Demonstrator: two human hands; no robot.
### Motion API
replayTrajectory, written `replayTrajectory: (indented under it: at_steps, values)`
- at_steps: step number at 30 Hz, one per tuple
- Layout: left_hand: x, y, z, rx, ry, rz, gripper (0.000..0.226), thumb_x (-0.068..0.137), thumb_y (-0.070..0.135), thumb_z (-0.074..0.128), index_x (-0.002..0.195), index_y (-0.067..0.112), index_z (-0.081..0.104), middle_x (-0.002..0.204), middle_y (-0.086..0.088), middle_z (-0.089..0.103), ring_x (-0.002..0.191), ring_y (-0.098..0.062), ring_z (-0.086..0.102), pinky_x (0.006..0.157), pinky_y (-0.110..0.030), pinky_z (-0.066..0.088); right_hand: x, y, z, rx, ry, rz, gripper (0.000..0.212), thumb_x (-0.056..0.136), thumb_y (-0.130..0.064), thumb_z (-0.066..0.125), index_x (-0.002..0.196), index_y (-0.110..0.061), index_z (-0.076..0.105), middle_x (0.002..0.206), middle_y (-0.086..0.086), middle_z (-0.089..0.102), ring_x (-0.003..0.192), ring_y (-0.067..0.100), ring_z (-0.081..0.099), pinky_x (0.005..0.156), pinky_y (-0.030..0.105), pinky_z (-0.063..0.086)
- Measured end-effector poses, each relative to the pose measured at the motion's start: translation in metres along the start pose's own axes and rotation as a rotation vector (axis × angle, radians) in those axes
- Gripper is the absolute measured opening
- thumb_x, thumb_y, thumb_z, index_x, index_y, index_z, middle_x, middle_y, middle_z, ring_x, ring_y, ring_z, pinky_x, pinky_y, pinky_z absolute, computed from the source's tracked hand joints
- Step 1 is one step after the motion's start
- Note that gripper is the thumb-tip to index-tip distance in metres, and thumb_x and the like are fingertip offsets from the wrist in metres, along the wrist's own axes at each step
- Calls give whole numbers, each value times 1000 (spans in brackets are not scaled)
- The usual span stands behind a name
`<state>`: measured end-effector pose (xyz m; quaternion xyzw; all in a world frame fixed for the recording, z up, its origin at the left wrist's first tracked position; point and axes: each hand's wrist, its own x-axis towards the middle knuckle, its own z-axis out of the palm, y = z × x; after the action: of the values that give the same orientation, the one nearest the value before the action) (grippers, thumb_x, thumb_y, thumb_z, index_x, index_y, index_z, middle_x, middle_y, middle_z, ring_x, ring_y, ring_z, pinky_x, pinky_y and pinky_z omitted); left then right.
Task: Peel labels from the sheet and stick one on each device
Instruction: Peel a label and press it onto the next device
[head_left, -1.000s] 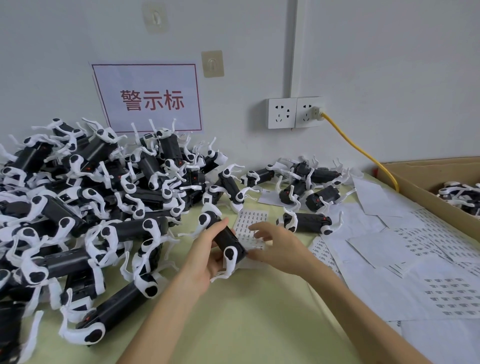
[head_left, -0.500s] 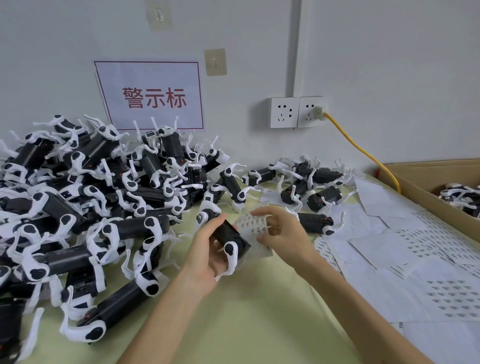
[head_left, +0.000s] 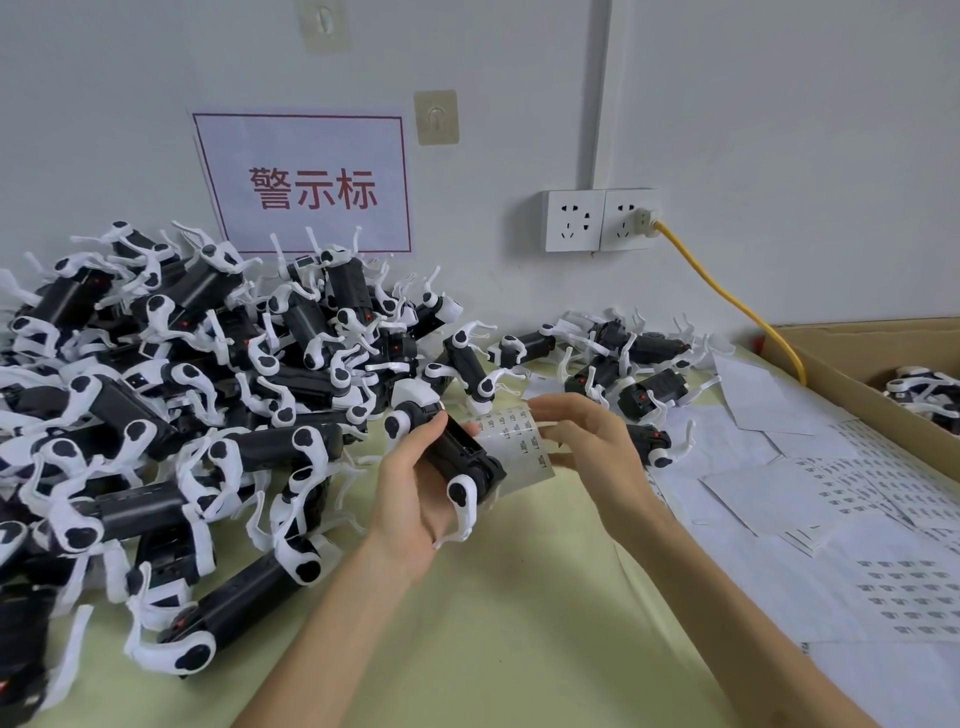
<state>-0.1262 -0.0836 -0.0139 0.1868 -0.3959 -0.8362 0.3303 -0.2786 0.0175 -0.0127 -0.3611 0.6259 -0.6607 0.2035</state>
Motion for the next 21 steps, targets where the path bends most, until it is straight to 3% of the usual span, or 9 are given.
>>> replayTrajectory:
  at_steps: [3, 6, 8, 10, 15, 18, 21]
  values:
    - [-2, -1, 0, 129, 2, 31, 30, 75, 33, 77, 90, 8, 74, 86, -9, 67, 75, -26, 66, 72, -39, 53, -3, 1, 1, -274, 128, -247, 28, 92, -5, 61, 97, -30, 73, 106, -19, 68, 101, 4, 62, 77, 18, 47]
    - [-7, -3, 3, 238, -25, 69, 30, 77, 39, 71, 90, 12, 75, 85, -6, 67, 78, -22, 66, 62, -27, 53, -4, 1, 0, -399, 101, -452, 21, 88, -9, 73, 97, -28, 75, 107, -23, 66, 108, 3, 59, 81, 11, 41]
    - [-9, -5, 6, 257, -32, 89, 32, 78, 37, 70, 94, 10, 73, 86, -8, 66, 81, -23, 65, 62, -27, 55, -3, 2, 1, -503, 54, -524, 18, 86, -14, 80, 100, -24, 77, 108, -20, 67, 109, 2, 58, 90, 8, 36]
    - [-10, -7, 8, 232, -56, 104, 30, 81, 31, 74, 96, 6, 69, 87, -10, 66, 79, -23, 66, 61, -29, 56, -3, 3, 3, -579, 15, -549, 19, 84, -19, 83, 102, -22, 77, 108, -15, 69, 104, 6, 56, 92, 9, 33]
    - [-11, -8, 6, 327, -97, 188, 29, 82, 34, 67, 95, 9, 69, 89, -6, 68, 82, -22, 66, 71, -36, 54, -4, 2, 3, -574, 5, -507, 21, 85, -29, 82, 104, -22, 77, 100, -15, 70, 87, -7, 53, 83, 8, 36]
    - [-15, -8, 6, 438, -124, 223, 38, 75, 41, 72, 96, 10, 71, 89, -4, 69, 85, -20, 67, 65, -25, 53, -5, 1, 2, -564, 12, -522, 21, 85, -28, 83, 104, -19, 77, 99, -12, 71, 87, -6, 55, 81, 9, 39]
    - [-17, -10, 5, 528, -142, 215, 30, 79, 34, 68, 97, 11, 71, 87, 3, 70, 82, -13, 67, 56, -15, 48, -4, 1, 1, -581, 16, -536, 18, 85, -23, 83, 101, -19, 77, 96, -10, 70, 91, 4, 59, 83, 16, 42]
